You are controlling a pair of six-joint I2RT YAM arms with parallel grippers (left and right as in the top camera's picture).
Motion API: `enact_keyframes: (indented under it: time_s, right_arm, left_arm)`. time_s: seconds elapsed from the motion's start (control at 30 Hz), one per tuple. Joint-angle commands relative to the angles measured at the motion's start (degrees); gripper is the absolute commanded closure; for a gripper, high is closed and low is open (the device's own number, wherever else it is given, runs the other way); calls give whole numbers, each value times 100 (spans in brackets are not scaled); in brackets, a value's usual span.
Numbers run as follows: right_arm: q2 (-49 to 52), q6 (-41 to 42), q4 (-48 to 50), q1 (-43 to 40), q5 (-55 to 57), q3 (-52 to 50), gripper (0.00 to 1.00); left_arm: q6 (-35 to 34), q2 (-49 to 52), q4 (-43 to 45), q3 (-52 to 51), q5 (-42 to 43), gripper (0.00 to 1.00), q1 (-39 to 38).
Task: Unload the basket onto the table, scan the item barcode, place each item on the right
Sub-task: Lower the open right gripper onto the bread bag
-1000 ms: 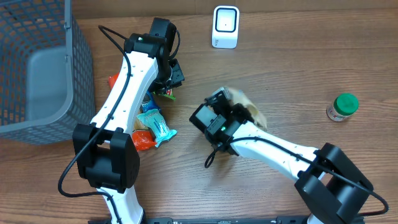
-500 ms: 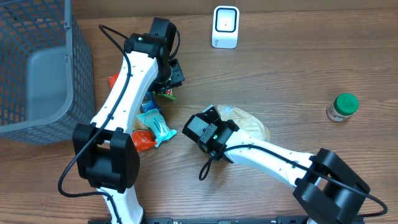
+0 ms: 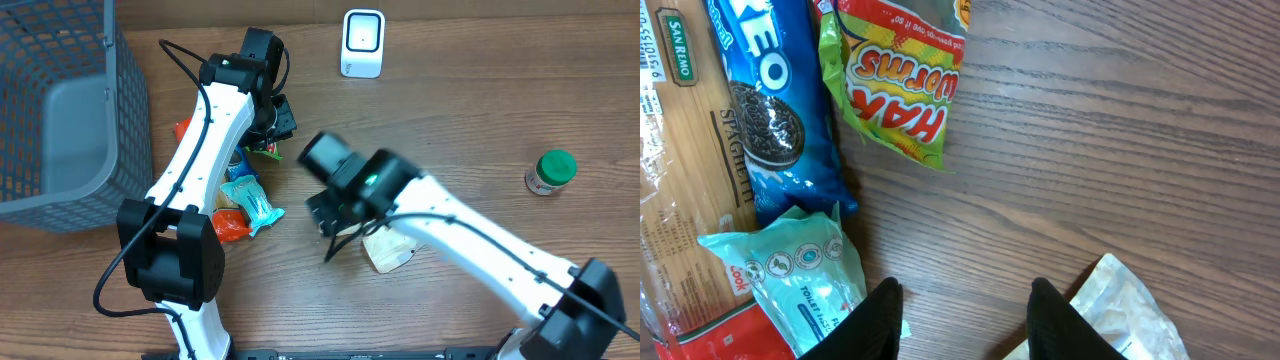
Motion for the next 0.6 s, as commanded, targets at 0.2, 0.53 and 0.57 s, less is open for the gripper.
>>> enact_keyframes:
  time_s: [0.2, 0.53, 0.57]
  right_arm:
    - [-28, -2221, 315, -1010, 229, -809, 29]
    - [-28, -3399, 1281, -1137, -160, -1464, 38]
    - [-28, -3405, 1440, -1141, -157, -1582, 38]
  left_arm:
    - [109, -144, 20, 50, -50, 66, 24]
    - [109, -144, 0, 50, -50, 66, 24]
    - [109, -144, -2, 50, -50, 66, 24]
